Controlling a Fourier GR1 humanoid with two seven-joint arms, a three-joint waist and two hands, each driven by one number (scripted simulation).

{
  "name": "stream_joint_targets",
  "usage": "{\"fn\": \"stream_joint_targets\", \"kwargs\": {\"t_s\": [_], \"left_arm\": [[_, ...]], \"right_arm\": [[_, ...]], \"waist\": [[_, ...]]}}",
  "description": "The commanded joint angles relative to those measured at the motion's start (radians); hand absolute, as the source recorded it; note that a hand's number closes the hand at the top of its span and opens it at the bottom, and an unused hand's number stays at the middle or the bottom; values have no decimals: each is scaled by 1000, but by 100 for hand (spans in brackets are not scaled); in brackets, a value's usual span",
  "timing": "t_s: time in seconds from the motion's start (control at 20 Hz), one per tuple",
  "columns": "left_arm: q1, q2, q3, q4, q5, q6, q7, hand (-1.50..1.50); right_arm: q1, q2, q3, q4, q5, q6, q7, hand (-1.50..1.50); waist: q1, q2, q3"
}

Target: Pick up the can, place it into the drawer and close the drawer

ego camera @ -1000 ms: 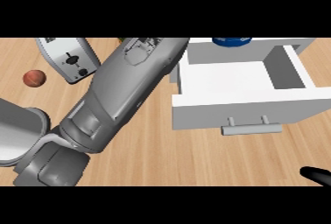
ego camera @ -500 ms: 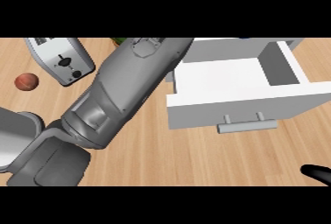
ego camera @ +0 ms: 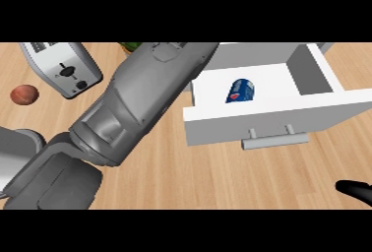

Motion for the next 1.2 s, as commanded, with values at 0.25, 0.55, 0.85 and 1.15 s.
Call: {"fn": "stream_joint_targets", "kwargs": {"t_s": [0.25,0.55,0.85,1.15], "left_arm": [[12,0,30,21,85,-14,-67,-150],[6,0,23,-2,136,4,-87,-150],[-53,0,18,24,136,34,-80,-150],[-59,0,29,67,116,5,-82,-150]], "right_arm": [[-57,-64,109,33,206,36,-112,-150],[-166,-141,187,146,393,38,-114,-150],[-200,-160,286,281,602,-6,-223,-150],[-275,-122,405,472,783,-77,-257,-150]], "waist": [[18,8,-1],[36,5,-2],[58,-3,-1],[85,-7,-2]]}}
